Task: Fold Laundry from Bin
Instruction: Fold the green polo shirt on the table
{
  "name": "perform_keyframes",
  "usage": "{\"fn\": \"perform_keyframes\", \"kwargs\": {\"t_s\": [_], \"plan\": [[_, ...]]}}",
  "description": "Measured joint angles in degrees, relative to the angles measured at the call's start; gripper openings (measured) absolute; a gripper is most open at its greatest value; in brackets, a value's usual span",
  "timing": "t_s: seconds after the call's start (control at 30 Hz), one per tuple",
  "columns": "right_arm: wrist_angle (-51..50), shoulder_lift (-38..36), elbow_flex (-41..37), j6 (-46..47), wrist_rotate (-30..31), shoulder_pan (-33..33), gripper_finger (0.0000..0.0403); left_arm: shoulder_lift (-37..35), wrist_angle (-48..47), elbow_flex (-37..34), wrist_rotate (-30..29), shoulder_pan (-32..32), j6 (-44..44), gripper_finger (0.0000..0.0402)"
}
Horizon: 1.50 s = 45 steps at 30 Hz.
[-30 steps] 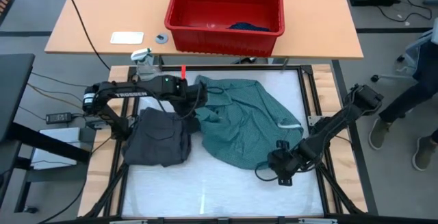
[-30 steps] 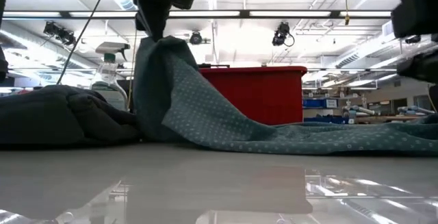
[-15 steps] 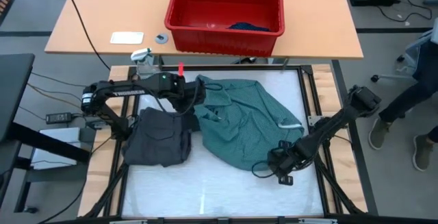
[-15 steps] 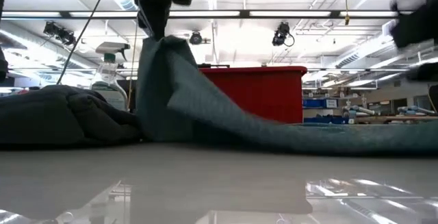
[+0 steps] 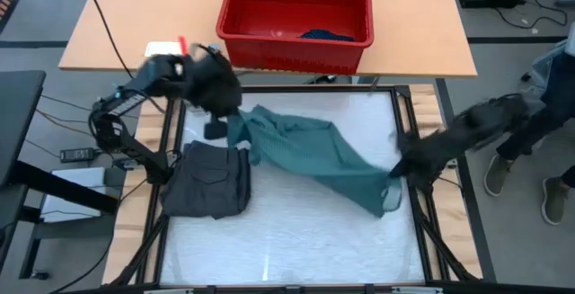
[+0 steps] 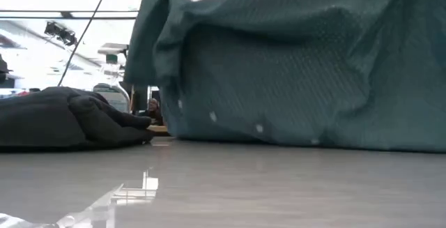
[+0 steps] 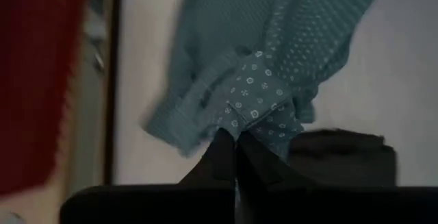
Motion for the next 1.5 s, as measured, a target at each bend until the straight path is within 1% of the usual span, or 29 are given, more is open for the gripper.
{"fn": "perform_keyframes", "kwargs": {"t_s": [0.17, 0.23, 0.4, 0.57, 0.67, 0.8, 0.87, 0.93, 1.0, 1.07, 1.13, 1.17, 1.23, 1.3, 1.33, 1.37, 1.43, 1.5], "plan": [[0.4, -3.8, 8.7, -2.6, 3.3, -2.1, 0.0002, 0.0, 0.2, 7.2, 0.1, 5.1, 5.9, 0.0000], [0.1, -4.5, 11.5, -2.9, 6.6, -2.4, 0.0001, 0.0, 0.9, 8.7, 0.1, 7.4, 7.1, 0.0000], [-3.0, -4.5, 15.6, -4.0, 19.1, -3.3, 0.0000, 0.3, 4.0, 9.1, 0.2, 13.6, 8.0, 0.0000], [-9.8, -3.9, 15.9, -3.3, 35.3, -5.6, 0.0000, 3.7, 9.1, 9.0, 0.2, 20.3, 8.0, 0.0000], [-12.5, -3.2, 15.9, -3.3, 44.8, -7.6, 0.0000, 5.9, 14.3, 8.9, 0.2, 23.8, 7.6, 0.0000], [-10.1, -2.8, 15.9, -11.0, 54.0, -10.2, 0.0000, 6.9, 22.3, 8.9, 0.1, 27.4, 6.2, 0.0003], [-5.8, -2.7, 15.9, -16.9, 56.5, -11.3, 0.0000, 6.9, 24.9, 10.3, 0.1, 27.9, 6.0, 0.0009], [-0.9, -2.4, 15.9, -23.1, 57.1, -12.3, 0.0000, 6.9, 24.7, 13.4, 0.6, 27.8, 6.0, 0.0012], [2.6, -2.0, 15.9, -27.9, 56.1, -13.1, 0.0000, 6.6, 23.5, 16.4, 2.9, 27.4, 4.6, 0.0012], [4.2, -1.4, 15.9, -29.4, 53.6, -13.6, 0.0000, 6.5, 20.3, 19.0, 5.7, 26.6, 1.9, 0.0013], [3.4, -0.8, 15.9, -29.0, 48.6, -13.9, 0.0000, 5.9, 15.9, 18.9, 10.1, 25.7, -1.3, 0.0013], [2.2, -0.4, 15.9, -27.4, 44.8, -14.1, 0.0000, 5.5, 12.9, 18.1, 12.7, 25.4, -2.9, 0.0014], [-1.6, 0.5, 15.9, -22.5, 37.3, -14.5, 0.0000, 5.3, 4.0, 16.5, 16.5, 24.6, -5.6, 0.0014], [-6.5, 1.3, 15.9, -16.7, 27.2, -14.6, 0.0000, 5.4, -4.2, 13.9, 18.5, 22.6, -6.8, 0.0014], [-9.2, 1.8, 15.9, -14.0, 21.9, -14.6, 0.0000, 5.3, -4.8, 11.3, 18.7, 21.2, -7.6, 0.0014], [-11.3, 2.3, 15.5, -11.3, 16.5, -14.6, 0.0000, 4.6, -3.3, 8.0, 18.8, 19.4, -10.1, 0.0015], [-13.0, 3.0, 13.1, -7.4, 7.1, -14.0, 0.0000, 3.2, -4.0, 1.9, 20.7, 16.5, -12.8, 0.0015], [-12.6, 3.2, 9.3, -5.3, 0.1, -12.6, 0.0000, 2.1, -3.8, -2.5, 21.6, 13.3, -13.6, 0.0015]]}}
